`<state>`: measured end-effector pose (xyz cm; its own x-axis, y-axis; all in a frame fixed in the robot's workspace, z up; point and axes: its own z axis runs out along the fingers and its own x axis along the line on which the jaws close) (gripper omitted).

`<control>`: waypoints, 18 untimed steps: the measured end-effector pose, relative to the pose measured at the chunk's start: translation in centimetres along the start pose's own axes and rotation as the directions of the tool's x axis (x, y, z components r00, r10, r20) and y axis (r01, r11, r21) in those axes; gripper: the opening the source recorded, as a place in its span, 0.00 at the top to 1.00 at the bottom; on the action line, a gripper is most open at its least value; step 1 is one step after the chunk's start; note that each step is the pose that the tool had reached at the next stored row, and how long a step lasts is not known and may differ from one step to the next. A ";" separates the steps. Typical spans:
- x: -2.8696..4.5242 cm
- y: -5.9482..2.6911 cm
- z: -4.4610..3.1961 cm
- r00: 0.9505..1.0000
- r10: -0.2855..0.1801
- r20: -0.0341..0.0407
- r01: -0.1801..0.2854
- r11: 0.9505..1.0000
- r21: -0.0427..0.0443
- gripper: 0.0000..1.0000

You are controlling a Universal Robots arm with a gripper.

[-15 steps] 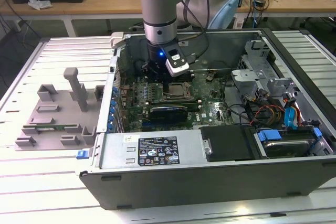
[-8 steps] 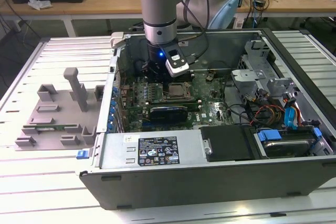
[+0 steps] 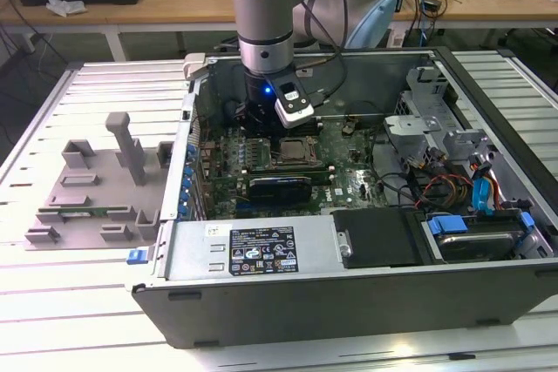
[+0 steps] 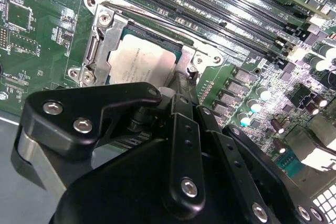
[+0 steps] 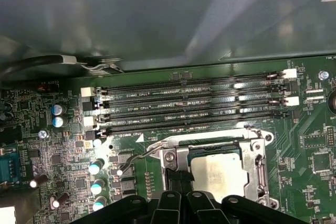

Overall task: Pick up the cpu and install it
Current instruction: 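Close the cpu cover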

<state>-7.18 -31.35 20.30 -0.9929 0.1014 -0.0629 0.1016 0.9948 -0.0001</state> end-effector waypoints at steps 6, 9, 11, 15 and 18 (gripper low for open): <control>-0.01 0.01 -0.11 1.000 0.000 0.000 0.000 1.000 0.000 0.89; -0.05 0.00 -0.86 1.000 0.000 0.000 0.000 1.000 0.000 0.89; -0.12 0.00 -1.86 1.000 0.000 0.000 0.000 1.000 0.000 0.89; -0.22 0.01 -1.95 1.000 0.000 0.000 0.000 1.000 0.000 0.89; -1.23 0.11 -1.87 1.000 0.000 0.000 0.000 1.000 0.000 0.89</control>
<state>-6.07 -31.35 22.25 -0.9929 0.1013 -0.0628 0.1015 0.9948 -0.0001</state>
